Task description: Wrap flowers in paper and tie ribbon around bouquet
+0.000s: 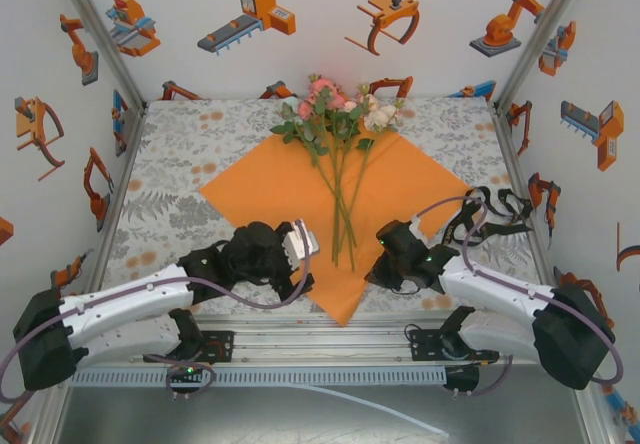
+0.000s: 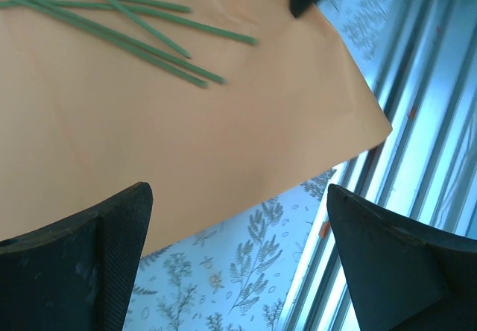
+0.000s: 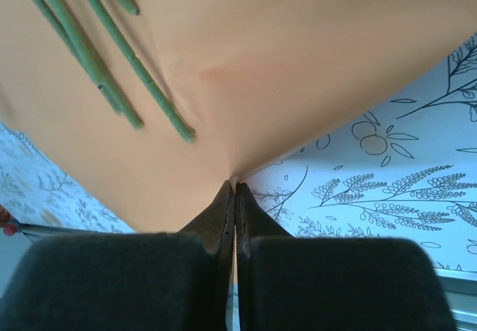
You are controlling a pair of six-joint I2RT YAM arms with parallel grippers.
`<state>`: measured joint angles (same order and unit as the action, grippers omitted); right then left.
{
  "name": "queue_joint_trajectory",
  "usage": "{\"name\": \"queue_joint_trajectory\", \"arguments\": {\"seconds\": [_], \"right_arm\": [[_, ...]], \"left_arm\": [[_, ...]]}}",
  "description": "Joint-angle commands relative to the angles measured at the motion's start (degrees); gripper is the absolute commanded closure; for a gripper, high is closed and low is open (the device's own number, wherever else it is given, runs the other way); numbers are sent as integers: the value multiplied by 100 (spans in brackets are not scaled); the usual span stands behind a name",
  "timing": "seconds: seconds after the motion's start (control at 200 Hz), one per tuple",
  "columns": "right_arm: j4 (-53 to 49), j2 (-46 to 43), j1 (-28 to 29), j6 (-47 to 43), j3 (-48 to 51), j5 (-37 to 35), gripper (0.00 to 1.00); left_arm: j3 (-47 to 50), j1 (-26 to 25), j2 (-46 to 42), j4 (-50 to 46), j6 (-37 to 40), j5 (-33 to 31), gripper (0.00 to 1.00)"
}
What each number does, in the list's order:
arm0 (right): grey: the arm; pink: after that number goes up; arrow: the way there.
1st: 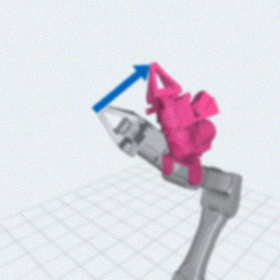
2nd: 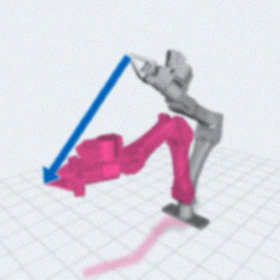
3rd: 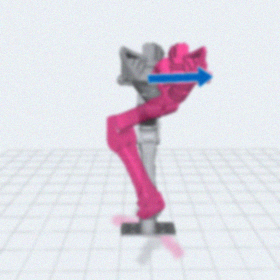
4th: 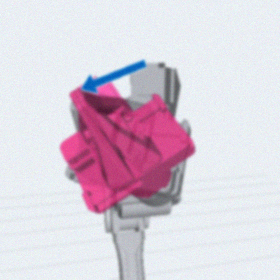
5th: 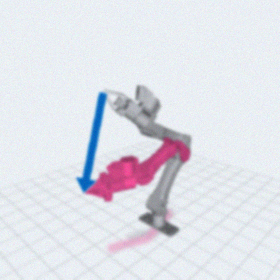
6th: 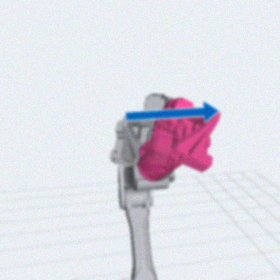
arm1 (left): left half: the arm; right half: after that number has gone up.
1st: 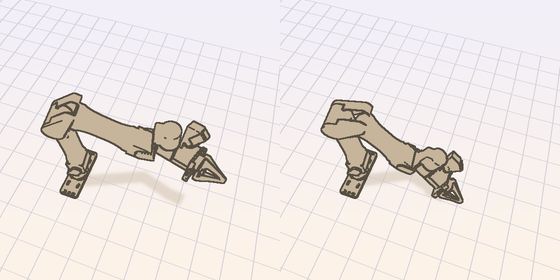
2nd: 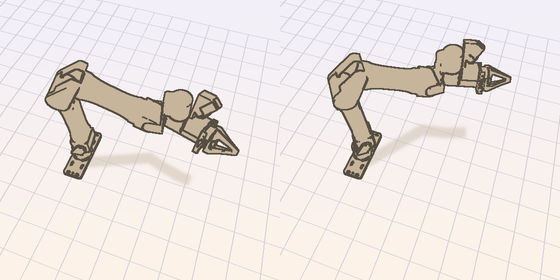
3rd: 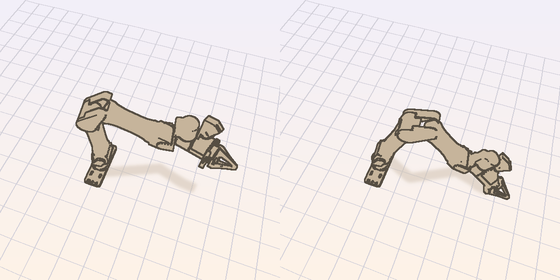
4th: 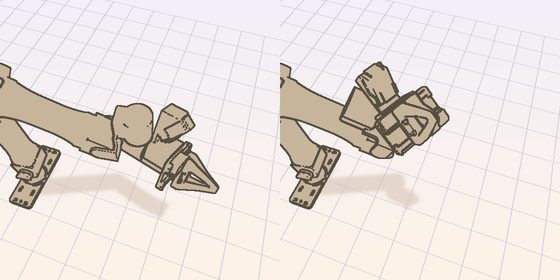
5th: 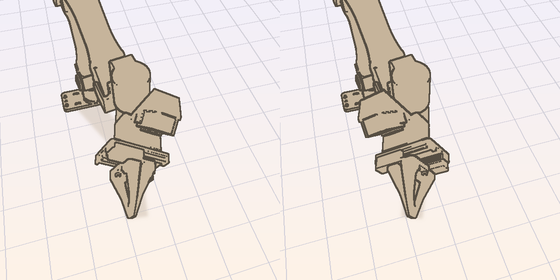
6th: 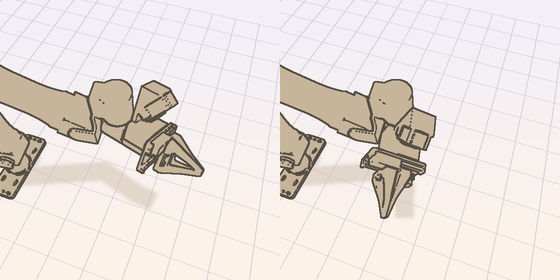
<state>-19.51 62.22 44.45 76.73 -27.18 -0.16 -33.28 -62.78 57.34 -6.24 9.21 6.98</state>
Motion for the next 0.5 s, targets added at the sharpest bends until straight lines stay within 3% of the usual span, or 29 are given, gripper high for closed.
{"name": "queue_joint_trajectory", "arguments": {"seconds": [0.0, 0.19, 0.28, 0.496], "right_arm": [[-259, -124, 37, -23, -197, -180, 100], [-464, -252, 29, -75, -426, -326, 100], [-535, -269, 19, -94, -526, -343, 100], [-649, -193, -31, -93, -699, -318, 100]], "left_arm": [[242, -299, 387, 695, 383, 466, 8], [399, -717, 1250, 1469, 758, -4, 5], [536, -843, 1580, 2028, 878, -405, 0], [714, -1293, 2169, 3354, 1176, -1522, 1]]}}
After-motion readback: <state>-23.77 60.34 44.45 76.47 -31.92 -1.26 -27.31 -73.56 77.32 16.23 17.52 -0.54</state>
